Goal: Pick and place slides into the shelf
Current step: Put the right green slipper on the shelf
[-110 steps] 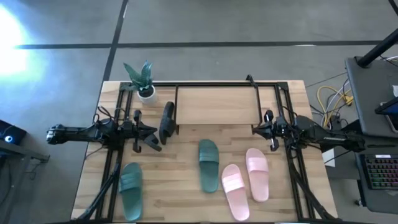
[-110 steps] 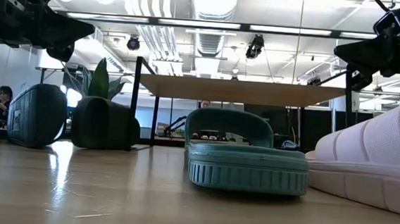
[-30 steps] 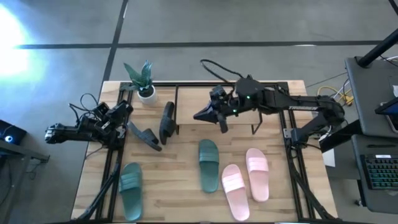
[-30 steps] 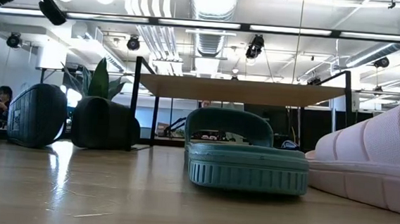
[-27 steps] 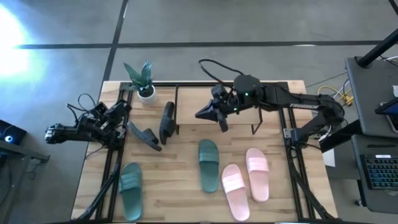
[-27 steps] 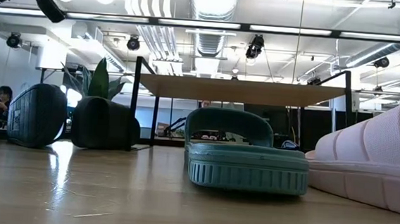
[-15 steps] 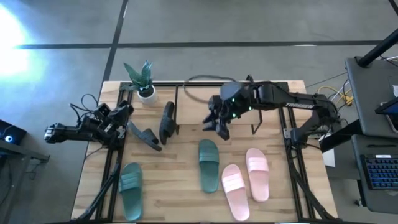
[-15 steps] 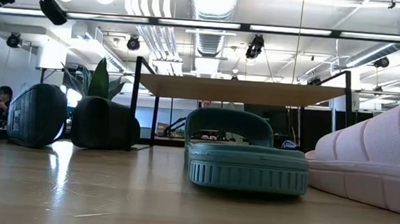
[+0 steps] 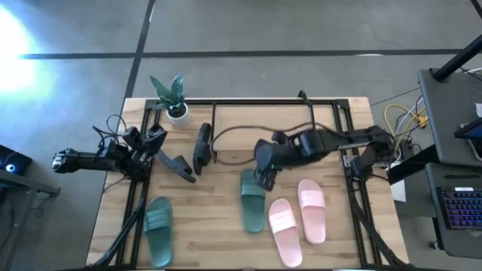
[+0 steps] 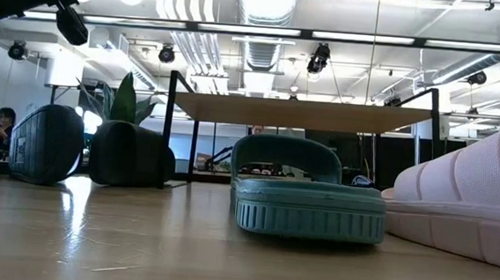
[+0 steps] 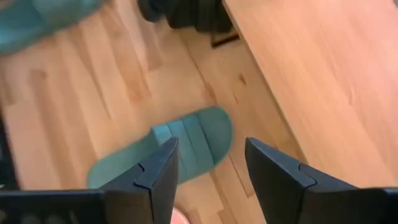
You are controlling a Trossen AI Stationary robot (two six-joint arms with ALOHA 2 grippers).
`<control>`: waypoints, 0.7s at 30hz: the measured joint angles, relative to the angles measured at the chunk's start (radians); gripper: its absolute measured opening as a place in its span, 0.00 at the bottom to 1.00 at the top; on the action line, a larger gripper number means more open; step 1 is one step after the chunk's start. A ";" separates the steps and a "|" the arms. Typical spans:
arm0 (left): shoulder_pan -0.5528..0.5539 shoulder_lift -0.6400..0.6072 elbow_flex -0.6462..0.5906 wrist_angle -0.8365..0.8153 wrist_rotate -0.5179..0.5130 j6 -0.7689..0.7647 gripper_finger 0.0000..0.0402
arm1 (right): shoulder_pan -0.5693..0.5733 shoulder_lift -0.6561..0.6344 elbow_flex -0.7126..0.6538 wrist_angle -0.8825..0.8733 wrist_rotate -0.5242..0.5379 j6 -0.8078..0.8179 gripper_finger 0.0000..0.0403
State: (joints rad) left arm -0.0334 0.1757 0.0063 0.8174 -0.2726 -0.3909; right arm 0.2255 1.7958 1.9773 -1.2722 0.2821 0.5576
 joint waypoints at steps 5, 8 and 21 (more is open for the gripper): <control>0.000 0.015 0.000 -0.007 0.004 0.009 0.00 | 0.073 0.097 0.001 -0.020 0.035 0.139 0.44; 0.000 0.023 0.000 -0.032 0.006 0.009 0.00 | 0.105 0.174 -0.001 -0.022 0.034 0.217 0.44; 0.001 0.034 -0.001 -0.131 0.036 0.005 0.00 | 0.269 0.371 -0.002 -0.060 0.270 0.258 0.39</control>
State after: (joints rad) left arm -0.0328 0.2098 0.0051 0.6860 -0.2363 -0.3855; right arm 0.4948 2.1664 1.9752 -1.3321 0.5526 0.8152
